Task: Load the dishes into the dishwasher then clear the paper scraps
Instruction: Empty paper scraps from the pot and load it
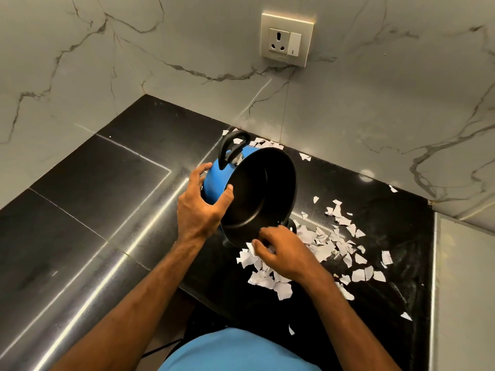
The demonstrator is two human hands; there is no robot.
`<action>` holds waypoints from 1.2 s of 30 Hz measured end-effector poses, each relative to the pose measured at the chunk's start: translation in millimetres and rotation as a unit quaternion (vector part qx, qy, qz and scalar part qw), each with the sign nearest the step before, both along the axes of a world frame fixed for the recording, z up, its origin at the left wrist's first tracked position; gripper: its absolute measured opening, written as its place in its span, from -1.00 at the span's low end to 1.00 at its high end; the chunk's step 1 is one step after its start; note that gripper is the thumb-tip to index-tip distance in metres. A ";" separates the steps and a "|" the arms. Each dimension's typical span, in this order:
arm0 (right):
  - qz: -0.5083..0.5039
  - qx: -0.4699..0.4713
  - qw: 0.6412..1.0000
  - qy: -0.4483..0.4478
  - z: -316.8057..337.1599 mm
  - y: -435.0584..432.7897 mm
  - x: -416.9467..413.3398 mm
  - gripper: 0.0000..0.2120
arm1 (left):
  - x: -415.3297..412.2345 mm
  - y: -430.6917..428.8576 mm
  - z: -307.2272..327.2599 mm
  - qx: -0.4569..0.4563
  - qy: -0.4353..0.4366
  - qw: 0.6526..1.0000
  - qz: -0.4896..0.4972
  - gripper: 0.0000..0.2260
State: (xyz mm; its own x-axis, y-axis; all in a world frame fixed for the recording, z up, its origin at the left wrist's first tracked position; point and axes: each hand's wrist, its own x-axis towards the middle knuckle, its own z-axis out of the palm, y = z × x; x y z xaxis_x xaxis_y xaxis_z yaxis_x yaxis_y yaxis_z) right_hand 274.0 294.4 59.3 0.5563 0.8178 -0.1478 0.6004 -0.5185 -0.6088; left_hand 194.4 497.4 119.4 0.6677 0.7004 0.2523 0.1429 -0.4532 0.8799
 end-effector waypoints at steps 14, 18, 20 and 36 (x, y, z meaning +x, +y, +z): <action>-0.046 0.035 0.997 -0.054 1.1 5.4 -4.6 -0.49 | 4.2 -0.6 6.8 0.002 -0.008 1.000 -0.009 -0.39; -0.077 0.060 0.993 -0.072 -2.2 -7.2 -15.5 -0.54 | 1.3 -0.6 4.3 -0.066 -0.001 0.996 0.056 -0.55; -0.126 0.108 0.982 -0.088 -2.9 -14.5 -25.4 -0.60 | -1.7 3.9 -3.0 -0.144 0.005 0.984 0.102 -0.63; -0.426 0.208 0.880 -0.032 18.2 -68.9 -104.0 -0.47 | -54.9 -2.8 -21.7 -0.328 0.098 0.940 0.004 -0.66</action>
State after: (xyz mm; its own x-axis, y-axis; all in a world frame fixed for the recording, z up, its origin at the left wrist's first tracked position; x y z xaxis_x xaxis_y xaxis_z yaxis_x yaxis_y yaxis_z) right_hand 170.0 225.5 77.4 0.9899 0.0757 0.1198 0.1417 -0.5383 -0.8308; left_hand 139.6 494.6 97.7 0.6504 0.6678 -0.3620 0.3324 0.1783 0.9261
